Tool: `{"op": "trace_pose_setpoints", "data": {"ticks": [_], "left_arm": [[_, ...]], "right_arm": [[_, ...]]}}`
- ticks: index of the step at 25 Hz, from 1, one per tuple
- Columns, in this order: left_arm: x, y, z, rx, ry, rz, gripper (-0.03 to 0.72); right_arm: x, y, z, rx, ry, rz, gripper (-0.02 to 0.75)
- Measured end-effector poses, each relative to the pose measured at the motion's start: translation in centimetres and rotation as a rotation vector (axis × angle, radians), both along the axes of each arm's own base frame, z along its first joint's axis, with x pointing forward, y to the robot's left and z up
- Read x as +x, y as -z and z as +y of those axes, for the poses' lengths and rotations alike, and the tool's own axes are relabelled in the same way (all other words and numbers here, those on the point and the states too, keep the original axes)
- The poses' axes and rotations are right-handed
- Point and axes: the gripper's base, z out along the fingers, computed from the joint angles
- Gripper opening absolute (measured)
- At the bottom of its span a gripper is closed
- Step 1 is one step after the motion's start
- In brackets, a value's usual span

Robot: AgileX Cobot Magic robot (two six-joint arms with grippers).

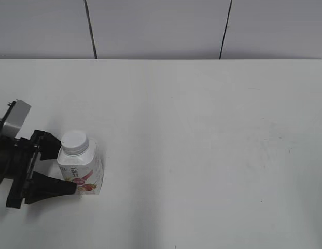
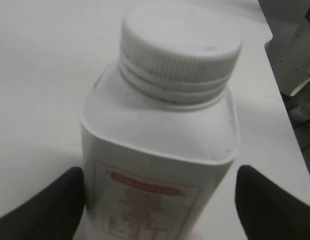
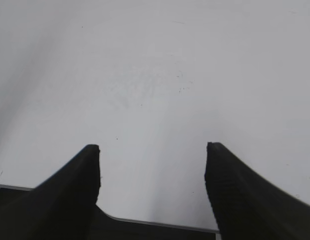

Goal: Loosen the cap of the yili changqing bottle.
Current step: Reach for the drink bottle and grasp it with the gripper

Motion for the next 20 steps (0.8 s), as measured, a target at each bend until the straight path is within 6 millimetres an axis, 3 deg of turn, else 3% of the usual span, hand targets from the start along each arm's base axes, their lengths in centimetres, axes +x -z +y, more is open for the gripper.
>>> {"op": "trace_pose_setpoints", "data": {"ticks": [7, 20], "left_arm": [[1.2, 1.4, -1.2, -0.001, 0.055, 0.006, 0.562], [1.6, 1.5, -2.0, 0.000, 0.084, -0.005, 0.562]], "right_arm": [[0.0, 0.0, 0.0, 0.000, 0.000, 0.000, 0.522], [0.0, 0.0, 0.0, 0.001, 0.000, 0.000, 0.522]]}}
